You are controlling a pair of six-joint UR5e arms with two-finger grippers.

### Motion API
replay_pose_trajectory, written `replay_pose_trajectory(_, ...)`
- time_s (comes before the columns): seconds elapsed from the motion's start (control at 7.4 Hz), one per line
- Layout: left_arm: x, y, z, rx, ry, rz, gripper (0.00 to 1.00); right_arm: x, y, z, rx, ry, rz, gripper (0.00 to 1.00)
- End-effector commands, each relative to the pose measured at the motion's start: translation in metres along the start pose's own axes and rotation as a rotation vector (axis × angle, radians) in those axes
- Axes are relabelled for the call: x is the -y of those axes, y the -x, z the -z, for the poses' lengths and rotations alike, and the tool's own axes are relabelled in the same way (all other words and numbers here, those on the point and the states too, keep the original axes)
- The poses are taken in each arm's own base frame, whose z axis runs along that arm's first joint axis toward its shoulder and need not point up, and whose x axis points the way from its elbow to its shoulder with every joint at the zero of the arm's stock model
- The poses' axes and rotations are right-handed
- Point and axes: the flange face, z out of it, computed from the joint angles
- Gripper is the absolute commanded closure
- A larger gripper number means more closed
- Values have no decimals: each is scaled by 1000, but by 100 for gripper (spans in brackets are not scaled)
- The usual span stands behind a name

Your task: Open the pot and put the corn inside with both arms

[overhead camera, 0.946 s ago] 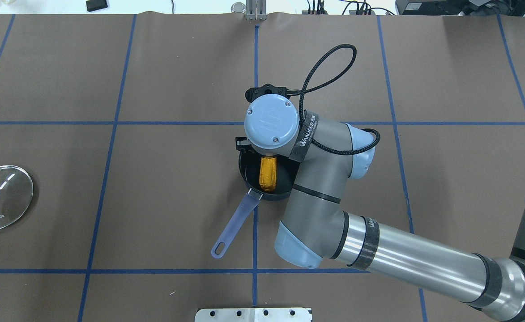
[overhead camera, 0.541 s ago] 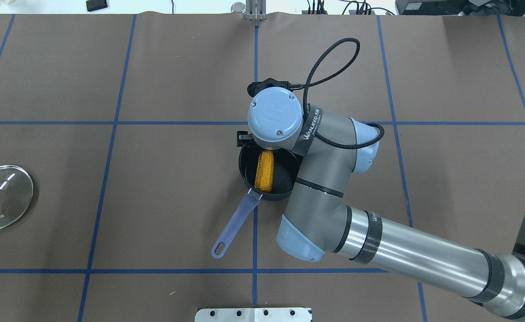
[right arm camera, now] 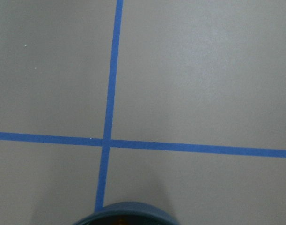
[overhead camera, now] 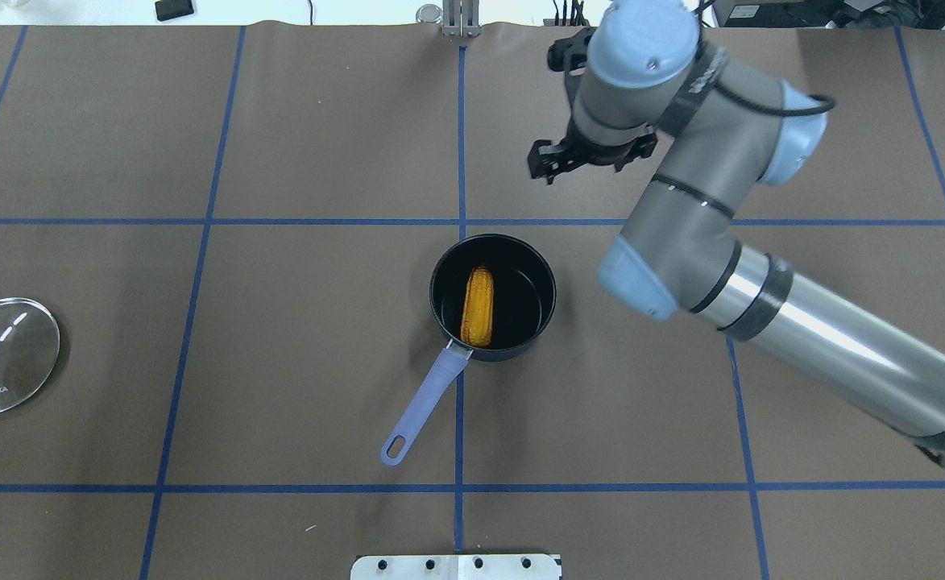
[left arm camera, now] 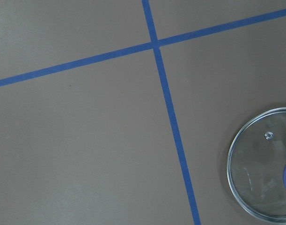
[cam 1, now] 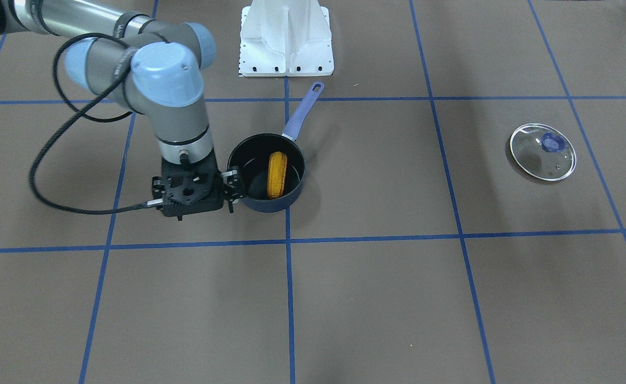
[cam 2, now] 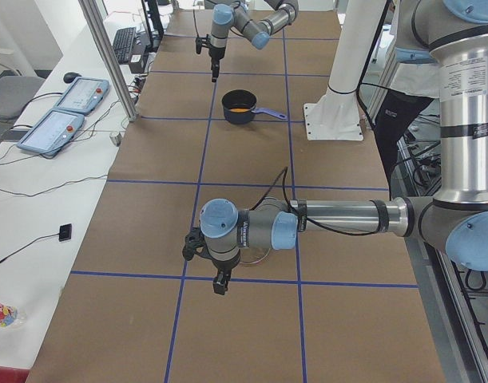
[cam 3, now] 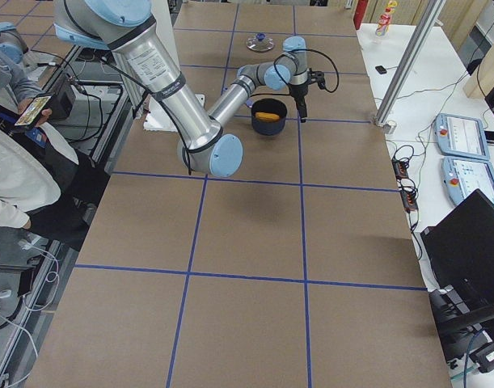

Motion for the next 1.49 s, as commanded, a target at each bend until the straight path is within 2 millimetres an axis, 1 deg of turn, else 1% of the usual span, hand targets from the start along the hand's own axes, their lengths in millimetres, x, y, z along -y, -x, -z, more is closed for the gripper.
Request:
replay_pose_trajectory(0.0,1,-2,-1,-39,-2,16,1,33,-162,16,17,62,138,0)
replay_pose_trajectory(0.14,1,-5,-3,-89,8,39,1,29,-233,20,14,78,183,0)
replay_pose_trajectory(0.27,8,-9,3,-106,36,73,1,12,-285,11,-3,108,199,0)
replay_pose_trajectory(0.41,11,-11,7,-101,48,82,1,-9,-331,11,25,135,167,0)
replay_pose_trajectory(0.54,13,-10,10,-91,42,75,1,-42,-386,20,46,146,178,0)
replay_pose_trajectory(0.68,13,-5,11,-31,53,69,1,-81,-449,30,44,150,190,0)
replay_pose_trajectory(0.81,12,-6,16,7,53,58,1,-120,-512,41,45,153,155,0)
replay_pose_trajectory(0.95,9,-6,16,3,52,62,1,-174,-565,45,36,168,68,0)
replay_pose_trajectory(1.08,7,-11,20,-2,43,53,1,-217,-587,44,23,191,12,0)
replay_pose_trajectory(1.22,5,-13,20,-2,43,51,1,-231,-596,41,18,204,-10,0)
replay_pose_trajectory(1.35,5,-13,20,0,42,50,1,-233,-598,42,19,204,-19,0)
